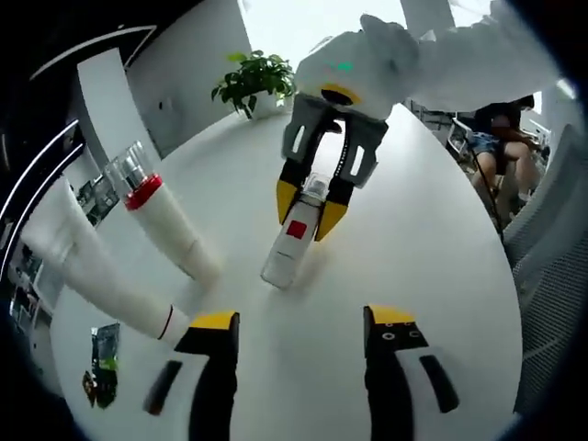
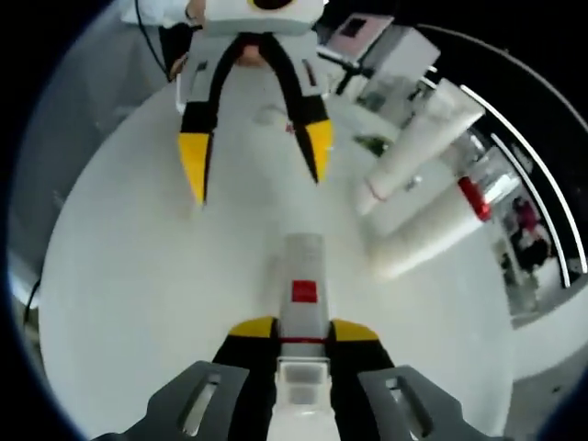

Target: Arrange the skincare products in the storage area until every visible bottle or jar stands upright without overlapping.

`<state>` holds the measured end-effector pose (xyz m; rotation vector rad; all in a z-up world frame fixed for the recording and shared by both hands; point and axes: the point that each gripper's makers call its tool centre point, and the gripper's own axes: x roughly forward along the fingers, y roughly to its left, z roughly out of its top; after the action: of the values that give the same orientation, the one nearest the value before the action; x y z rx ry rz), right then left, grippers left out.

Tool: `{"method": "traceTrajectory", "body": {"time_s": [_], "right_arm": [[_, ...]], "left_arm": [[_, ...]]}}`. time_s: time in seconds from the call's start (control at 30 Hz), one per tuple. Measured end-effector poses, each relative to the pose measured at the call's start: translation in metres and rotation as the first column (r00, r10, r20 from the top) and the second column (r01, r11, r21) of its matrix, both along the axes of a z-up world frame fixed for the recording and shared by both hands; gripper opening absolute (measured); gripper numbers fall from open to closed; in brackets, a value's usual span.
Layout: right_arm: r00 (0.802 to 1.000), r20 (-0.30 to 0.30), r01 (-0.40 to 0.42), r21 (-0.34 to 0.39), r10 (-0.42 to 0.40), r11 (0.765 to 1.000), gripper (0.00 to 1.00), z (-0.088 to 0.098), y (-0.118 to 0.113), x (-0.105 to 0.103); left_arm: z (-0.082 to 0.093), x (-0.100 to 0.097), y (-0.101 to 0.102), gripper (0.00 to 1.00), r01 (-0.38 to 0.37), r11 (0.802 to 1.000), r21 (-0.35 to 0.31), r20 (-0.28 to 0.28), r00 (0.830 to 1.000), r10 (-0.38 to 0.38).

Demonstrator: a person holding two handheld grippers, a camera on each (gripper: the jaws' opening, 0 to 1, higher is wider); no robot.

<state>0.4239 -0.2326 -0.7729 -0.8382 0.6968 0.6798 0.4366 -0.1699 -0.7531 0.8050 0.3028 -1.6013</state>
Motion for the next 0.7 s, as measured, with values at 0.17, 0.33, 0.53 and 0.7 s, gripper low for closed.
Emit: {"method": "traceTrajectory", "body": {"time_s": [0.17, 0.33, 0.53, 0.7], "right_arm": [[0.999, 0.016, -0.041, -0.048, 0.042, 0.998, 0.14, 0.004, 0.005, 0.001], [0.996, 0.041, -0.08, -0.082, 0.083, 0.993, 0.14, 0.013, 0.015, 0.001], [0.991, 0.049, -0.117, -0.126, 0.124, 0.985, 0.14, 0.018, 0.027, 0.001], [0.987, 0.07, -0.131, -0.176, 0.145, 0.976, 0.14, 0.025, 0.032, 0.007]], "left_arm": [[-0.007, -0.002, -0.009, 0.54, 0.031, 0.999, 0.018, 0.065, 0.997, -0.033], [-0.006, 0.001, -0.017, 0.49, 0.036, 0.999, 0.002, 0.129, 0.991, -0.036], [-0.009, 0.003, -0.024, 0.46, 0.055, 0.998, 0.023, 0.215, 0.975, -0.059], [-0.004, -0.002, -0.026, 0.37, 0.068, 0.997, 0.026, 0.236, 0.969, -0.073]]}}
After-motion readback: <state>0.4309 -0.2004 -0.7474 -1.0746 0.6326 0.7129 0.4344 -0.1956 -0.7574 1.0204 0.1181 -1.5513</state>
